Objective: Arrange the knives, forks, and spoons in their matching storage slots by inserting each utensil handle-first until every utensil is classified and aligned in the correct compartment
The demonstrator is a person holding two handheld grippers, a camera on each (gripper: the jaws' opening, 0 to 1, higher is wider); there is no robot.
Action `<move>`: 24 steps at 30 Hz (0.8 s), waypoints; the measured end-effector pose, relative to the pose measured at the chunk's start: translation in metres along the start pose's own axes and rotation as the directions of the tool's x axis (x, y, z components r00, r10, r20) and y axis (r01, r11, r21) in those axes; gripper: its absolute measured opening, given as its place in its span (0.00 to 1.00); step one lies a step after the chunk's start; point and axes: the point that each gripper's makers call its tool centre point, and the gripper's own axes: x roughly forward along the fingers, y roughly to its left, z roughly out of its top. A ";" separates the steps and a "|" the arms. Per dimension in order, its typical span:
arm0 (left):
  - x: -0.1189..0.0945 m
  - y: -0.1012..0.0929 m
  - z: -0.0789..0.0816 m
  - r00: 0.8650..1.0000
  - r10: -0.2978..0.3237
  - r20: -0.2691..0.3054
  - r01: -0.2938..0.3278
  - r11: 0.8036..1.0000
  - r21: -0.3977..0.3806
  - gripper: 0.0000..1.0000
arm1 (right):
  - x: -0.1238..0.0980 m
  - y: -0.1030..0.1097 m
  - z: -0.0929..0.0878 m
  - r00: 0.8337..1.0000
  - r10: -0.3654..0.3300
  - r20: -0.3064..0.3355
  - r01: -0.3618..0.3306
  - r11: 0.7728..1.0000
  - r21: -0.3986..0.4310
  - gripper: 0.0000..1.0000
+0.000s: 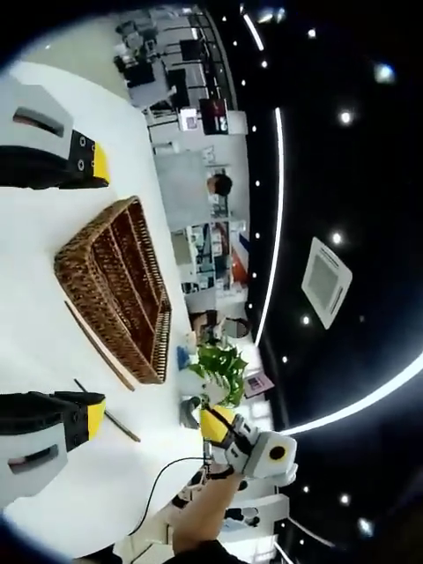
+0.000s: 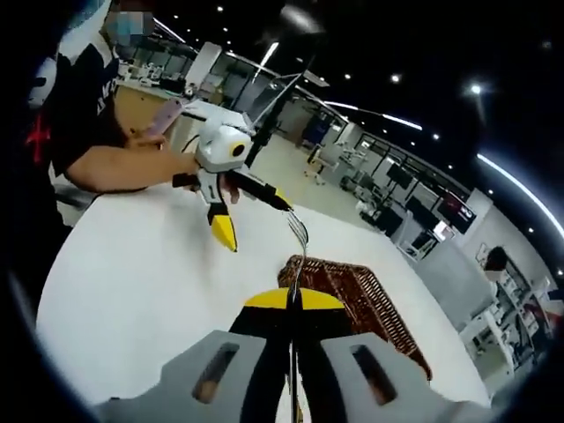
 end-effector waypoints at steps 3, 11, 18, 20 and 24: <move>0.002 -0.001 -0.002 1.000 -0.002 -0.009 0.002 1.000 0.002 1.00 | 0.003 -0.011 0.000 1.000 -0.012 0.000 0.012 1.000 -0.015 0.00; 0.000 0.002 -0.003 1.000 0.010 -0.011 -0.010 1.000 0.000 1.00 | 0.014 -0.029 -0.005 1.000 -0.025 0.011 0.026 0.998 -0.064 0.00; 0.003 -0.001 -0.006 1.000 0.002 -0.029 -0.002 1.000 -0.006 1.00 | 0.021 -0.037 -0.011 1.000 0.007 0.007 -0.006 0.994 -0.110 0.00; 0.005 -0.003 -0.009 0.999 -0.001 -0.042 0.001 1.000 0.001 1.00 | 0.023 -0.039 -0.014 1.000 0.015 0.004 -0.015 0.993 -0.116 0.00; 0.005 -0.006 -0.012 0.998 -0.012 -0.059 0.012 1.000 0.003 1.00 | 0.028 -0.041 -0.021 1.000 0.031 -0.004 -0.031 0.991 -0.131 0.00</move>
